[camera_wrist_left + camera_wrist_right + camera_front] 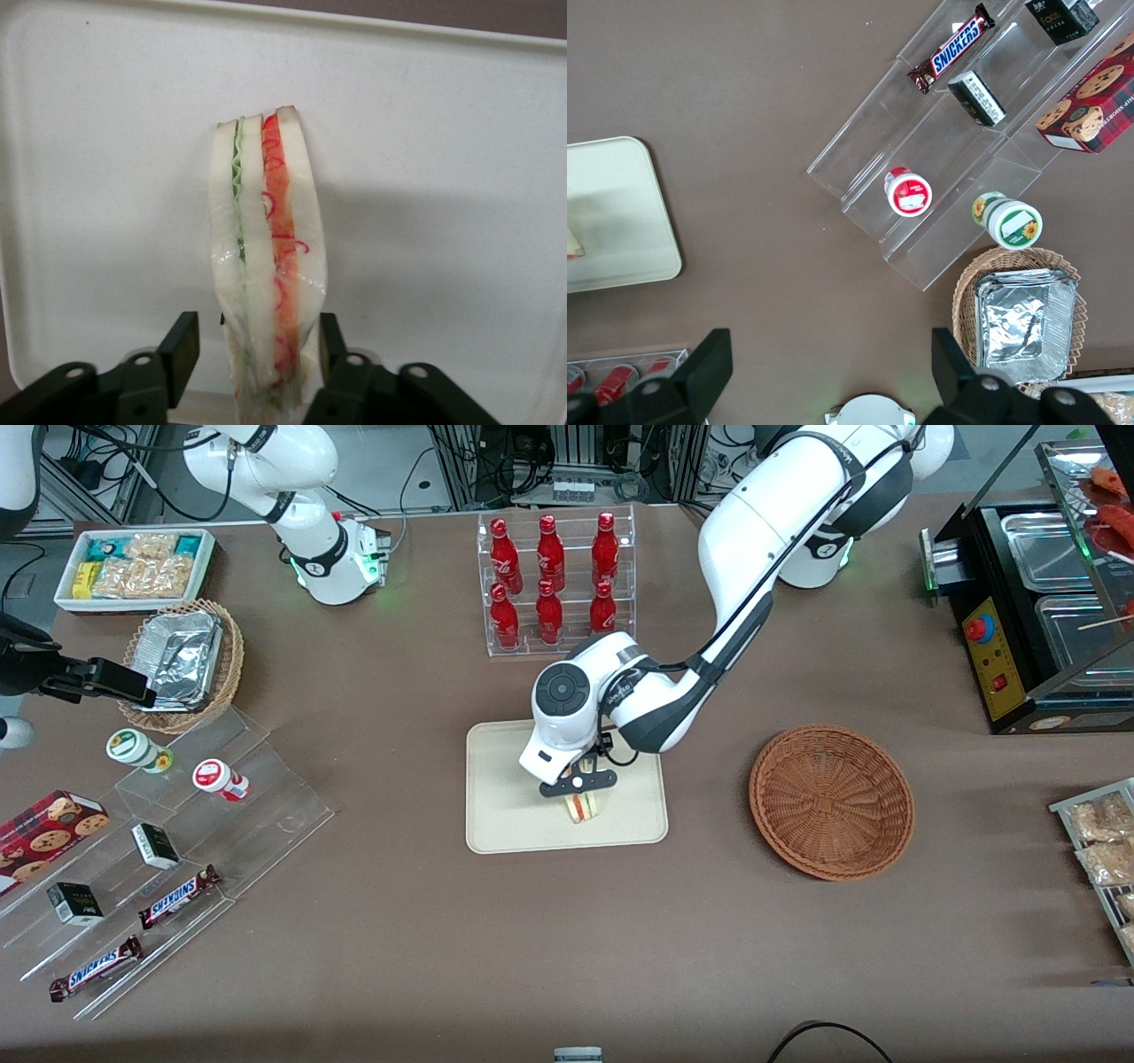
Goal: Place sandwich from basket to tray
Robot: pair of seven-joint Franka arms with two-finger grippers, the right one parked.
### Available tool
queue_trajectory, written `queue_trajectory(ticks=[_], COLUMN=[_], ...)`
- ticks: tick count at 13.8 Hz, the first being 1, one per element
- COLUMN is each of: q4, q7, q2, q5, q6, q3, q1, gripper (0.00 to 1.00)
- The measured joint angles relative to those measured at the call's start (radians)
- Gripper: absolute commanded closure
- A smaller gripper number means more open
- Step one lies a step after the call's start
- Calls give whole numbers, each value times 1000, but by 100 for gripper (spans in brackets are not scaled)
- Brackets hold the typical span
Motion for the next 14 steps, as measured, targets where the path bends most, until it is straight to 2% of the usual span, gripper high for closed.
queue_trajectory(ticks=[5, 9, 14], q4=[34, 65, 77], q7=[0, 0, 137], q2=[-8, -64, -133], q5=[0, -4, -6], q6=[-8, -83, -233], q3=[2, 0, 6], q1=[3, 4, 72], gripper=[0, 0, 0])
